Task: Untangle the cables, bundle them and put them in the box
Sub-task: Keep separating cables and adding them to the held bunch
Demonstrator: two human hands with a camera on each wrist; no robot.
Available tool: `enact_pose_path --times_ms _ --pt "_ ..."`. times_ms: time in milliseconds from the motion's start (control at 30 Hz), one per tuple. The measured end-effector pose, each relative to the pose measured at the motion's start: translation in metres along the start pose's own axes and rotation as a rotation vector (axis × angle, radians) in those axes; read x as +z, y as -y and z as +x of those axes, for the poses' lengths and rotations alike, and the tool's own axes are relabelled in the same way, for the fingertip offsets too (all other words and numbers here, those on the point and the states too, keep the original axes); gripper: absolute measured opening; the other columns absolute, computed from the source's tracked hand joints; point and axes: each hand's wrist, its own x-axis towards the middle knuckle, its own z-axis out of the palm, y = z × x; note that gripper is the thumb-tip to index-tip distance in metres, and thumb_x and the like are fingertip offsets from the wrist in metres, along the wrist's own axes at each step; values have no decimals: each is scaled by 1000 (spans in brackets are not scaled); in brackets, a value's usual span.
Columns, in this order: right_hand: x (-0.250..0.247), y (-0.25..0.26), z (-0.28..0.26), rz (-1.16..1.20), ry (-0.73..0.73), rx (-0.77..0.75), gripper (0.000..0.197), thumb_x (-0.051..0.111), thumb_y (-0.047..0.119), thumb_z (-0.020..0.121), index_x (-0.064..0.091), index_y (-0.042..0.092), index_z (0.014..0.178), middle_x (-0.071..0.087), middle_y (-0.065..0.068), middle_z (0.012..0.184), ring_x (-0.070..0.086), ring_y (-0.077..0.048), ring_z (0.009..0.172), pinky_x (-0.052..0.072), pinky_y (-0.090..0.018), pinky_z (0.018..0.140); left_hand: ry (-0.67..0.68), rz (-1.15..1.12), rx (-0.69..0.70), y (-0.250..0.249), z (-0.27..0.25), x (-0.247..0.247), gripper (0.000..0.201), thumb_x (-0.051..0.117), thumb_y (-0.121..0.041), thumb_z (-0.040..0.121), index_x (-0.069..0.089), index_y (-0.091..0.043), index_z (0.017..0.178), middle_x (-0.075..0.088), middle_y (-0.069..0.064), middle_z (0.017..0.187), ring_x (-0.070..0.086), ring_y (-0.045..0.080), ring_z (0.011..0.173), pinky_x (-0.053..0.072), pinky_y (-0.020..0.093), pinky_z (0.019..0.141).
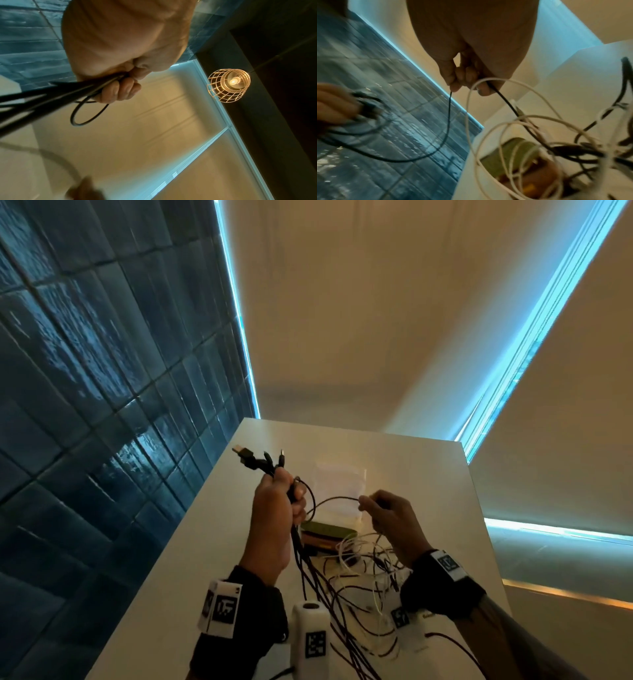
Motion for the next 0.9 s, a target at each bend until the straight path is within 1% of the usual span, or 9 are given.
enact_pose_path --times_ms 100,267,367,433,533,600,700,833,900 --pt "10 32 -7 40 45 -90 17 62 14 92 67 -1 84 52 12 53 39 -5 53 34 -20 54 -26 0 -90 17 0 8 27 30 -19 105 40 -14 80 48 4 64 34 13 49 26 26 46" --pt "18 57 -35 130 225 -193 10 60 8 92 66 1 88 57 -1 68 49 -7 60 40 -16 57 -74 12 -206 32 4 16 28 31 -27 106 48 -11 90 59 8 73 46 14 53 38 21 41" --pt "21 51 -47 174 331 -111 13 65 12 90 65 -1 90 67 -14 80 63 -17 71 53 -30 67 -55 -156 -234 30 3 20 32 31 -27 105 51 -5 92 58 7 70 51 15 50 40 23 42" --pt "21 39 -51 149 358 -75 12 67 17 88 67 6 87 67 -11 79 60 -24 72 51 -41 70 -32 -258 -194 28 4 19 29 31 -25 105 47 -9 87 52 2 62 44 13 51 34 26 47" --pt "17 21 -55 192 343 -83 10 66 15 89 68 5 86 68 -8 75 58 -18 68 48 -27 64 -15 -328 -130 25 6 15 28 30 -22 105 39 -17 79 42 -4 60 38 11 51 28 26 53" --pt "13 12 -55 194 338 -86 21 67 20 89 67 -1 86 67 -14 74 60 -23 70 50 -30 67 2 -307 -65 23 4 13 28 31 -20 104 36 -18 76 38 -4 60 34 11 51 26 28 56" --pt "2 -7 -50 102 310 -54 22 62 15 91 66 -2 78 64 5 61 55 -3 59 43 -15 60 10 -256 63 13 1 10 30 31 -17 104 34 -19 74 34 -5 60 31 10 51 25 28 56" --pt "-14 -43 -40 -2 231 38 29 66 36 84 68 15 64 60 5 61 49 -8 60 38 -25 62 9 -216 176 -2 -1 3 31 33 -16 103 34 -19 73 31 -5 61 30 9 53 26 27 57" --pt "-14 -54 -34 -23 207 65 33 69 40 83 67 16 59 59 2 61 46 -9 59 36 -25 60 19 -207 211 -6 -4 1 31 33 -16 103 35 -18 73 31 -6 60 29 9 53 28 28 58"
